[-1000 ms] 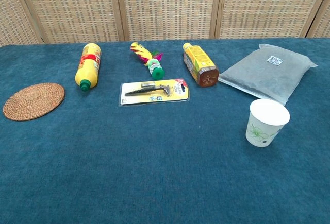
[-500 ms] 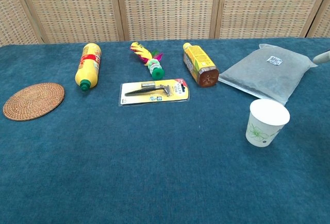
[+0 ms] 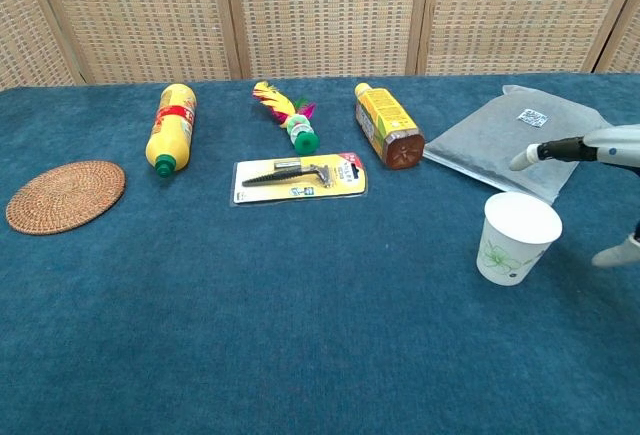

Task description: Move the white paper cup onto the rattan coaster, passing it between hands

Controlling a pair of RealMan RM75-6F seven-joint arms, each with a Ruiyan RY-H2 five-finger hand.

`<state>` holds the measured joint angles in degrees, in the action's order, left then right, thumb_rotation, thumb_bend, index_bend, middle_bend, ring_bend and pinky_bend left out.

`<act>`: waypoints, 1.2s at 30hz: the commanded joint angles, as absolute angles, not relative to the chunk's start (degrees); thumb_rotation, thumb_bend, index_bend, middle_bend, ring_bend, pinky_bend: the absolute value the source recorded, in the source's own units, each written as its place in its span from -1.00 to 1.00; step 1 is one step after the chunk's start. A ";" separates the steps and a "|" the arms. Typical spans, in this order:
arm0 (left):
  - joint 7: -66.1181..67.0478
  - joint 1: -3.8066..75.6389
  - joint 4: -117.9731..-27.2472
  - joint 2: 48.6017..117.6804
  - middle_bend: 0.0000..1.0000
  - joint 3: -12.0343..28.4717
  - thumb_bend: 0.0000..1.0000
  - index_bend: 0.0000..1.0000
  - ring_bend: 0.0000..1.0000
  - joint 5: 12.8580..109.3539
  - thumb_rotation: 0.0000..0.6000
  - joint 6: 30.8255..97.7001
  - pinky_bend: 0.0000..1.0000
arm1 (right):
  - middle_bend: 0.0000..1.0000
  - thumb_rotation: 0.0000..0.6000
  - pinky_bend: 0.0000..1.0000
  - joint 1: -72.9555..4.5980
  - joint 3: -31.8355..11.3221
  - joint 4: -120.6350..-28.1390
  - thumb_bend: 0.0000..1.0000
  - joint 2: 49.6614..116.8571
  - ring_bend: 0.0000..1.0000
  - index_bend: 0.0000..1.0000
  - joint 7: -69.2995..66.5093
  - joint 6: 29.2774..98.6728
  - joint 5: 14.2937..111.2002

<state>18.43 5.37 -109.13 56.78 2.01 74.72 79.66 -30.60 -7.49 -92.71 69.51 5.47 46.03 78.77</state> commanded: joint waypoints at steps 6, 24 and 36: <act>18.37 5.70 -109.00 56.84 -1.00 1.89 -1.00 -1.00 -1.00 74.39 1.00 79.21 -1.00 | -0.85 1.00 -0.77 -34.28 -8.25 -92.50 -1.00 72.75 -1.00 -0.79 4.26 42.35 75.76; 17.11 6.37 -108.52 56.44 -1.00 1.95 -1.00 -1.00 -1.00 73.13 1.00 78.14 -1.00 | -0.16 1.00 0.07 -36.47 -7.29 -89.43 -0.68 76.39 -0.24 -0.19 5.20 46.45 77.67; 14.92 7.66 -107.51 55.96 -1.00 2.53 -1.00 -1.00 -1.00 70.69 1.00 75.35 -1.00 | -0.14 1.00 0.09 -46.36 -13.48 -92.85 -0.67 76.31 -0.21 -0.19 10.58 39.15 69.31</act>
<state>15.13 7.50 -107.65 56.01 2.44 70.98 75.62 -44.54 -12.32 -92.92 75.75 9.09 40.73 71.19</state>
